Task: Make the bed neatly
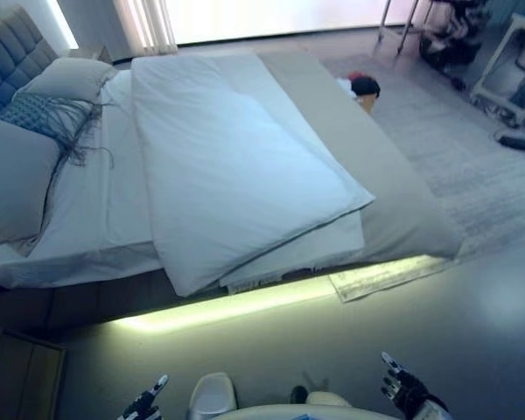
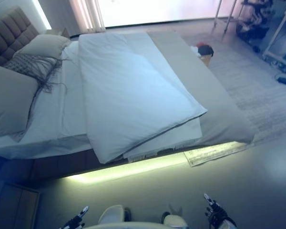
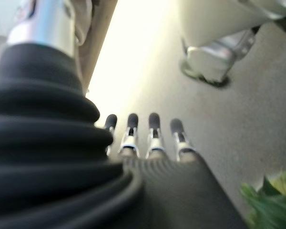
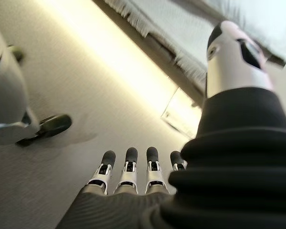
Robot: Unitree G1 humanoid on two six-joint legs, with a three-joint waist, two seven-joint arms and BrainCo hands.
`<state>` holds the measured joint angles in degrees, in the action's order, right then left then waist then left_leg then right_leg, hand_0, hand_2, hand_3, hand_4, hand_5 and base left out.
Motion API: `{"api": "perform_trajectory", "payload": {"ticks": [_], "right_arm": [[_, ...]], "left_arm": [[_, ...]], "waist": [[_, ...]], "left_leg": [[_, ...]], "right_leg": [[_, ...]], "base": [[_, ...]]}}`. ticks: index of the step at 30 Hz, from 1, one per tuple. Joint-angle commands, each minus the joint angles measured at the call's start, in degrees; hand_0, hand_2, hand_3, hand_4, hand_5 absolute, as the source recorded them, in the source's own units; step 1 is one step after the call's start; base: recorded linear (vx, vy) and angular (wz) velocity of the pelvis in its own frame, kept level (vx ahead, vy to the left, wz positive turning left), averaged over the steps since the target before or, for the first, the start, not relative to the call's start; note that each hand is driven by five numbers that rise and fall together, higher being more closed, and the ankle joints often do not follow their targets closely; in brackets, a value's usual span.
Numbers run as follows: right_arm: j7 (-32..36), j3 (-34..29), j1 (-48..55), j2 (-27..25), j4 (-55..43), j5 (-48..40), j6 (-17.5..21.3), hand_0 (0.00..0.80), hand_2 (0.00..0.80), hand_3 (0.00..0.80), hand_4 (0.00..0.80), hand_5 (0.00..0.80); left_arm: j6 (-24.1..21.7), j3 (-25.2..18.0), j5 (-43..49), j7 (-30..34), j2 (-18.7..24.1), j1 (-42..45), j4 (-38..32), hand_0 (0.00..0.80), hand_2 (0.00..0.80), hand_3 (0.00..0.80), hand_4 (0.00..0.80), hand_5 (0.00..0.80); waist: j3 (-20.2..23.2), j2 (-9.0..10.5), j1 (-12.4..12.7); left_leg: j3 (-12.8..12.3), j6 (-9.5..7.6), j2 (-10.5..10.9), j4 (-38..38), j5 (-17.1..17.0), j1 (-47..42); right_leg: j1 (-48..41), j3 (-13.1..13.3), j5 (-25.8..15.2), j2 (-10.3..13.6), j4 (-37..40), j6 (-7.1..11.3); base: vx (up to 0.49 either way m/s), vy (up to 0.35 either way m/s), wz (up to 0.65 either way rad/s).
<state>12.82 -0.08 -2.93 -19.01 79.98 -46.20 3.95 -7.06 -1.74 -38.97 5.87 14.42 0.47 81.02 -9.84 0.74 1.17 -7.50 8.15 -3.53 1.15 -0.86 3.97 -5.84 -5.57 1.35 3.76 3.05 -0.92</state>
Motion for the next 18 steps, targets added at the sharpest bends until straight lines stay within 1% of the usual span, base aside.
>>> {"api": "perform_trajectory", "payload": {"ticks": [1, 2, 3, 4, 5, 6, 7, 9, 11, 12, 13, 15, 16, 17, 18], "right_arm": [[2.3, -2.1, -0.4, -0.7, -0.4, 0.1, 0.7, 0.0, 0.0, 0.0, 0.0, 0.0], [2.6, -2.1, -0.1, -0.7, -0.4, 0.4, 0.8, 0.0, 0.0, 0.0, 0.0, 0.0], [2.7, -2.1, 0.2, -0.6, -0.5, 0.8, 0.8, 0.0, 0.0, 0.0, 0.0, 0.0], [3.0, -2.4, 0.5, -0.5, -0.3, 1.5, 1.0, 0.0, 0.0, 0.0, 0.0, 0.0], [3.1, -2.6, 0.6, -0.2, 0.0, 2.1, 1.1, 0.0, 0.0, 0.0, 0.0, 0.0], [3.0, -2.7, 0.7, 0.1, 0.2, 2.4, 1.0, 0.0, 0.0, 0.0, 0.0, 0.0], [2.5, -2.7, 0.9, 0.7, 0.8, 2.4, 1.0, 0.0, 0.0, 0.0, 0.0, 0.0], [2.8, -3.2, 1.0, 1.3, 1.6, 3.1, 0.7, 0.0, 0.0, 0.0, 0.0, 0.0], [3.0, -3.2, 0.9, 2.1, 2.2, 3.2, 0.9, 0.0, 0.0, 0.0, 0.0, 0.0], [3.0, -3.1, 0.8, 2.4, 2.1, 3.0, 1.0, 0.0, 0.0, 0.0, 0.0, 0.0], [2.8, -3.0, 0.5, 2.9, 1.6, 2.9, 1.1, 0.0, 0.0, 0.0, 0.0, 0.0], [2.7, -2.1, -0.2, 3.8, 0.0, 3.5, 0.7, 0.0, 0.0, 0.0, 0.0, 0.0], [2.5, -1.4, -0.5, 4.2, -0.7, 3.5, 0.8, 0.0, 0.0, 0.0, 0.0, 0.0], [2.4, -0.9, -0.5, 4.5, -1.1, 3.3, 1.0, 0.0, 0.0, 0.0, 0.0, 0.0], [2.3, -0.7, -0.2, 4.7, -1.4, 3.2, 1.1, 0.0, 0.0, 0.0, 0.0, 0.0]], "left_arm": [[-2.3, -1.5, 1.8, 1.4, 1.1, 2.3, -1.7, 0.0, 0.0, 0.0, 0.0, 0.0], [-2.4, -1.6, 1.8, 1.6, 1.0, 2.7, -1.8, 0.0, 0.0, 0.0, 0.0, 0.0], [-2.4, -1.7, 1.8, 1.7, 0.9, 2.9, -1.8, 0.0, 0.0, 0.0, 0.0, 0.0], [-2.5, -2.0, 2.0, 1.9, 0.8, 3.1, -1.6, 0.0, 0.0, 0.0, 0.0, 0.0], [-2.5, -2.1, 2.1, 2.0, 0.7, 3.1, -1.5, 0.0, 0.0, 0.0, 0.0, 0.0], [-2.4, -2.2, 2.1, 2.0, 0.7, 3.0, -1.5, 0.0, 0.0, 0.0, 0.0, 0.0], [-2.1, -2.3, 1.9, 1.7, 0.7, 2.7, -1.4, 0.0, 0.0, 0.0, 0.0, 0.0], [-2.3, -2.4, 1.7, 1.6, 0.7, 2.2, -1.4, 0.0, 0.0, 0.0, 0.0, 0.0], [-2.8, -2.4, 2.0, 2.1, 1.0, 1.5, -1.6, 0.0, 0.0, 0.0, 0.0, 0.0], [-2.8, -2.3, 2.1, 2.1, 1.1, 1.3, -1.6, 0.0, 0.0, 0.0, 0.0, 0.0], [-2.8, -2.0, 2.4, 1.9, 1.2, 0.7, -1.8, 0.0, 0.0, 0.0, 0.0, 0.0], [-2.8, -1.3, 2.3, 2.0, 2.0, 0.1, -2.1, 0.0, 0.0, 0.0, 0.0, 0.0], [-2.8, -1.1, 2.8, 2.0, 2.3, -0.2, -2.1, 0.0, 0.0, 0.0, 0.0, 0.0], [-2.8, -1.0, 3.4, 2.0, 2.7, -0.7, -2.1, 0.0, 0.0, 0.0, 0.0, 0.0], [-2.8, -0.8, 3.6, 2.0, 2.9, -1.1, -2.0, 0.0, 0.0, 0.0, 0.0, 0.0]], "waist": [[-0.6, -0.39, 4.1], [-0.4, -0.5, 4.2], [-0.2, -0.75, 4.2], [0.1, -1.1, 4.0], [0.4, -1.23, 3.8], [0.6, -1.24, 3.7], [1.2, -1.33, 3.6], [1.9, -1.24, 3.9], [2.6, -0.56, 4.3], [2.9, -0.35, 4.3], [3.3, 0.09, 4.4], [4.1, 0.93, 4.8], [4.4, 1.29, 5.0], [4.7, 1.37, 5.0], [5.0, 1.39, 4.9]], "left_leg": [[2.5, -2.01, -1.8, -6.2, -11.4, 8.5], [2.4, -1.78, -2.4, -6.2, -11.4, 9.1], [1.8, -1.57, -3.2, -6.2, -11.6, 9.4], [-0.1, -1.45, -4.3, -6.2, -11.7, 9.1], [-1.9, -1.58, -4.9, -6.2, -11.1, 8.7], [-3.1, -1.77, -5.1, -6.2, -10.4, 8.4], [-4.6, -2.1, -5.3, -6.2, -9.4, 7.6], [-4.4, -2.8, -4.5, -5.8, -9.3, 5.9], [-4.2, -4.12, -3.2, -4.2, -9.2, 4.7], [-4.3, -4.59, -2.9, -3.7, -8.8, 4.4], [-4.2, -5.76, -1.9, -2.5, -7.6, 3.8], [-3.9, -7.63, 0.4, -0.1, -5.7, 4.3], [-4.0, -8.56, 1.5, 0.5, -4.9, 4.4], [-3.9, -9.38, 2.4, 0.8, -4.1, 4.4], [-3.7, -9.92, 3.0, 0.9, -3.6, 4.2]], "right_leg": [[-11.4, 1.5, 6.5, -4.8, -4.3, 1.83], [-12.0, 1.6, 7.5, -4.7, -4.6, 1.8], [-12.5, 1.4, 8.7, -4.7, -5.2, 1.82], [-13.2, 1.1, 10.3, -4.4, -6.2, 2.12], [-13.5, 0.7, 11.2, -3.9, -7.2, 2.54], [-13.7, 0.3, 11.7, -3.5, -7.9, 2.87], [-14.2, -0.7, 12.4, -2.3, -9.0, 3.67], [-14.9, -1.4, 12.6, -0.4, -10.6, 4.81], [-15.0, -1.8, 10.2, 1.9, -12.1, 6.12], [-14.7, -2.1, 9.3, 2.5, -12.7, 6.55], [-14.2, -2.6, 7.2, 3.7, -14.2, 7.5], [-13.8, -2.8, 4.4, 5.0, -16.5, 8.54], [-13.3, -2.8, 2.3, 5.6, -18.8, 8.84], [-12.2, -2.7, -0.9, 6.6, -22.8, 9.17], [-10.6, -2.1, -2.7, 7.1, -25.9, 9.5]], "base": [[0.371, 0.101, -0.19], [0.366, 0.126, -0.15], [0.392, 0.163, -0.21], [0.415, 0.192, -0.39], [0.386, 0.192, -0.55], [0.446, 0.232, -0.57], [0.485, 0.25, -0.35], [0.564, 0.286, -0.02], [0.464, 0.239, -0.02], [0.438, 0.245, -0.03], [0.431, 0.246, 0.08], [0.44, 0.244, 0.22], [0.387, 0.214, 0.29], [0.347, 0.192, 0.14], [0.363, 0.183, 0.11]]}}
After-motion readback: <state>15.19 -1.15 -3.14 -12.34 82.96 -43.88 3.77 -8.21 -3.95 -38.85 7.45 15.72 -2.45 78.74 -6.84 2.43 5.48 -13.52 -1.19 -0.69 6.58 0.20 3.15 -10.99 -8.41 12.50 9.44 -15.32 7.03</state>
